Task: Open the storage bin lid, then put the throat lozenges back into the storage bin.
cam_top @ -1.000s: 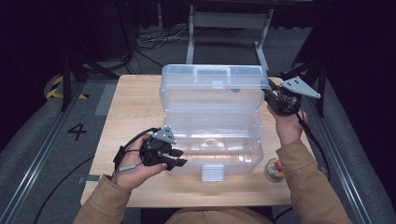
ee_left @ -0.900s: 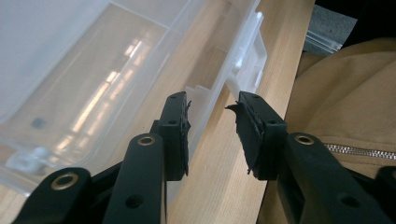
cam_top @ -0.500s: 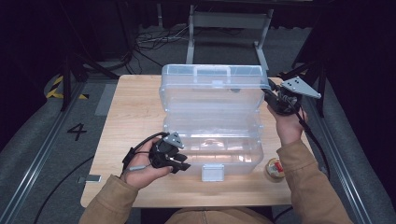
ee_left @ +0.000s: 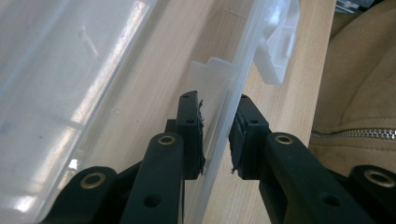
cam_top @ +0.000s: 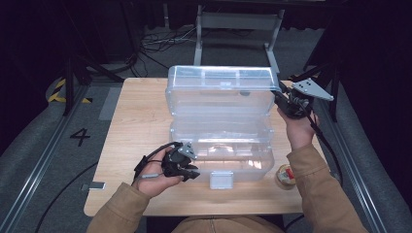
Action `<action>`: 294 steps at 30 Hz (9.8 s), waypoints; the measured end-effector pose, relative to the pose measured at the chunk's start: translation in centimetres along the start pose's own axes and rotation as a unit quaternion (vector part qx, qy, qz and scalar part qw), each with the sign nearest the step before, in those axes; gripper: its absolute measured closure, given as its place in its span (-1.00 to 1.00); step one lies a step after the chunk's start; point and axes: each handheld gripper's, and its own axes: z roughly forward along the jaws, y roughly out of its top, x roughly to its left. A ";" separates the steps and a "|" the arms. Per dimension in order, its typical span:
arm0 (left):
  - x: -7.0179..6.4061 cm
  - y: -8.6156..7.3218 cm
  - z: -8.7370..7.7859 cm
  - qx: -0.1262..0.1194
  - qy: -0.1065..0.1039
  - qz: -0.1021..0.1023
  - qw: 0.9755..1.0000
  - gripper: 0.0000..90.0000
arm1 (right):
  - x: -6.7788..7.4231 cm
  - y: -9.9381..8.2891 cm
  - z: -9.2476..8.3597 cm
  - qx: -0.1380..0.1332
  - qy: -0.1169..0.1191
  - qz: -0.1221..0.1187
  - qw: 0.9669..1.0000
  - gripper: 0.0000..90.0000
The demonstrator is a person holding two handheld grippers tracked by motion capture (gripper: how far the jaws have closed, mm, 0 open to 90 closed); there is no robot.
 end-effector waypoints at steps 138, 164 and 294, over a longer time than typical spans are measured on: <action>-0.7 0.1 0.7 0.005 0.035 -0.086 0.996 0.54 | -5.7 -1.2 16.0 0.163 0.036 0.066 0.984 0.80; -0.7 0.1 0.7 0.006 0.033 -0.089 0.995 0.53 | -6.2 -3.0 18.0 0.203 0.046 0.074 0.975 0.82; 8.0 -3.8 -9.8 -0.136 0.118 -0.218 0.959 -0.03 | -8.0 -6.3 -8.8 0.254 0.235 -0.062 0.936 -0.42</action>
